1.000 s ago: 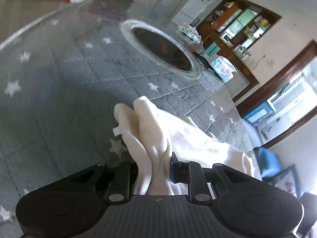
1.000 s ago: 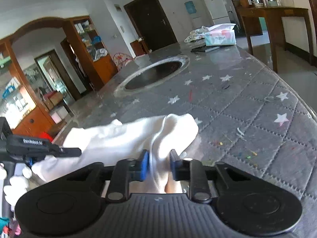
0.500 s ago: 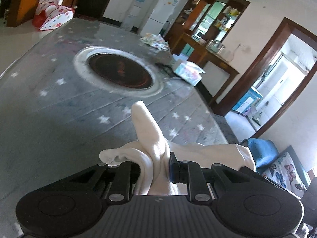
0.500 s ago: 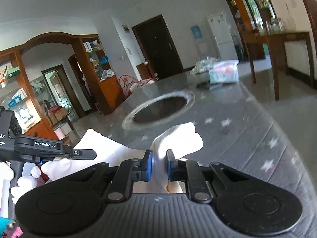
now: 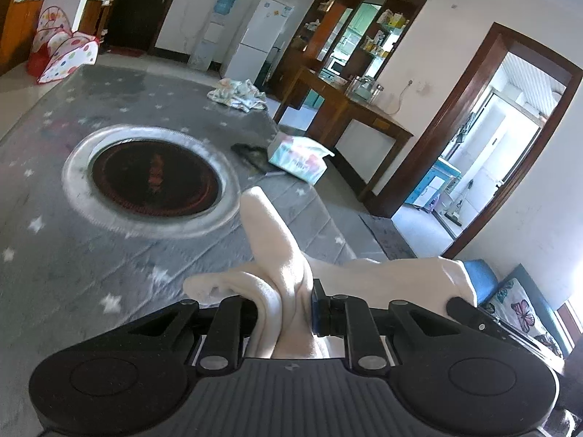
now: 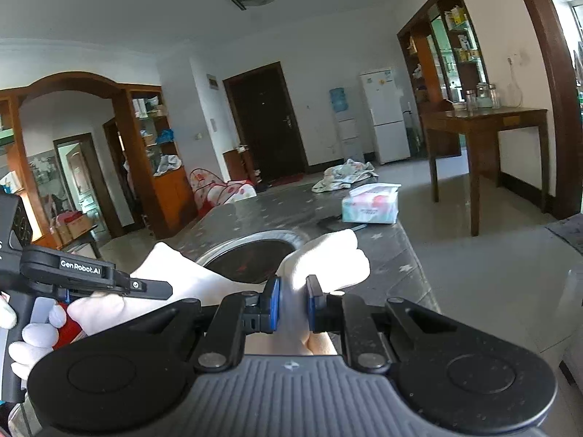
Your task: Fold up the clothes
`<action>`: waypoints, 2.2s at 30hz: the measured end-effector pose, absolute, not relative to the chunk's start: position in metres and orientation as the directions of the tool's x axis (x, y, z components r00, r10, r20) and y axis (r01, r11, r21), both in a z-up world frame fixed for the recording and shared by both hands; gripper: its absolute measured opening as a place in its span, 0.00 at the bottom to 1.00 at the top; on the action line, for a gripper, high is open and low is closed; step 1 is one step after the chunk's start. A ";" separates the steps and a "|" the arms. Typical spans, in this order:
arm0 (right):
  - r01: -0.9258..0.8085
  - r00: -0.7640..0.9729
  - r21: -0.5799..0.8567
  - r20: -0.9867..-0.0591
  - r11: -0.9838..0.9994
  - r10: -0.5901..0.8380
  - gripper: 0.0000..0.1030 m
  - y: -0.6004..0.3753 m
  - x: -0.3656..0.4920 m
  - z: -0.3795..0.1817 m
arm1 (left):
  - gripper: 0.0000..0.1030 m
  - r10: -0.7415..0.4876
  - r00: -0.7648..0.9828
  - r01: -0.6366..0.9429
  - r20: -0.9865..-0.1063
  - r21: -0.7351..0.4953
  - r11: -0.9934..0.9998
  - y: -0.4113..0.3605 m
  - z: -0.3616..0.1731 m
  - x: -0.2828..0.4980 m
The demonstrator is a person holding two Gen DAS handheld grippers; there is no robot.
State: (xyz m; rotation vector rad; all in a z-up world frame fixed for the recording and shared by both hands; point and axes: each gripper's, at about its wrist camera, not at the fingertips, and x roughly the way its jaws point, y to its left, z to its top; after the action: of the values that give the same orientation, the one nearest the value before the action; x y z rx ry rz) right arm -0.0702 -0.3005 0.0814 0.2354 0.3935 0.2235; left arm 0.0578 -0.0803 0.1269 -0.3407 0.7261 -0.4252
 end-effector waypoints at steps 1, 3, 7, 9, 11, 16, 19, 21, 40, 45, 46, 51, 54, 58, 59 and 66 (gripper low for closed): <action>-0.163 0.901 0.271 -0.351 0.949 0.255 0.13 -0.303 -0.066 0.081 | 0.19 -0.484 0.670 0.255 -0.563 -0.439 0.862 -0.083 0.128 0.062; -0.151 0.902 0.280 -0.353 0.948 0.248 0.13 -0.308 -0.058 0.078 | 0.19 -0.486 0.666 0.252 -0.566 -0.443 0.861 -0.089 0.128 0.071; -0.127 0.899 0.285 -0.372 0.950 0.232 0.13 -0.318 -0.045 0.066 | 0.19 -0.486 0.643 0.239 -0.592 -0.448 0.861 -0.096 0.115 0.089; -0.115 0.890 0.286 -0.397 0.951 0.227 0.13 -0.323 -0.041 0.056 | 0.19 -0.492 0.614 0.225 -0.618 -0.460 0.859 -0.098 0.100 0.096; -0.103 0.876 0.288 -0.427 0.952 0.223 0.13 -0.326 -0.039 0.044 | 0.19 -0.499 0.574 0.205 -0.650 -0.476 0.855 -0.099 0.080 0.100; -0.070 0.828 0.290 -0.517 0.954 0.218 0.13 -0.334 -0.037 0.008 | 0.19 -0.499 0.473 0.156 -0.726 -0.488 0.859 -0.097 0.033 0.097; -0.048 0.811 0.288 -0.548 0.956 0.206 0.13 -0.341 -0.044 -0.005 | 0.19 -0.496 0.449 0.141 -0.743 -0.489 0.861 -0.092 0.020 0.088; -0.041 0.807 0.296 -0.553 0.954 0.207 0.13 -0.345 -0.048 -0.008 | 0.19 -0.515 0.430 0.126 -0.741 -0.516 0.847 -0.088 0.015 0.084; -0.034 0.812 0.131 -0.575 0.991 0.104 0.41 -0.328 -0.091 0.002 | 0.60 -0.419 0.514 0.250 -0.749 -0.336 0.908 -0.091 0.034 0.021; -0.100 0.819 0.062 -0.562 0.993 0.118 0.56 -0.304 -0.101 0.004 | 0.62 -0.328 0.582 0.286 -0.744 -0.190 0.939 -0.099 0.035 0.004; -0.111 0.815 0.057 -0.566 0.992 0.124 0.58 -0.299 -0.102 0.002 | 0.63 -0.317 0.588 0.287 -0.744 -0.174 0.942 -0.100 0.035 0.001; -0.143 0.789 0.026 -0.600 0.989 0.130 0.67 -0.284 -0.107 -0.012 | 0.68 -0.272 0.613 0.279 -0.742 -0.119 0.953 -0.102 0.036 -0.007; -0.145 0.783 0.021 -0.609 0.989 0.128 0.78 -0.281 -0.111 -0.017 | 0.75 -0.249 0.630 0.273 -0.736 -0.091 0.958 -0.103 0.039 -0.014; -0.148 0.791 0.004 -0.599 0.989 0.121 0.89 -0.277 -0.115 -0.014 | 0.83 -0.245 0.649 0.271 -0.720 -0.083 0.959 -0.102 0.042 -0.023; -0.148 0.793 0.006 -0.597 0.989 0.122 0.90 -0.277 -0.116 -0.013 | 0.84 -0.244 0.655 0.269 -0.716 -0.081 0.960 -0.102 0.044 -0.026; -0.127 0.804 0.044 -0.580 0.991 0.128 1.00 -0.274 -0.124 -0.011 | 0.96 -0.229 0.691 0.257 -0.685 -0.063 0.964 -0.100 0.051 -0.042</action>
State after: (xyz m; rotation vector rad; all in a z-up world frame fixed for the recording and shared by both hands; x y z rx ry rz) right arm -0.1243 -0.2745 -0.0115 0.0031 0.6216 0.1365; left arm -0.0423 -0.1004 0.0507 0.0385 0.7604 -0.2713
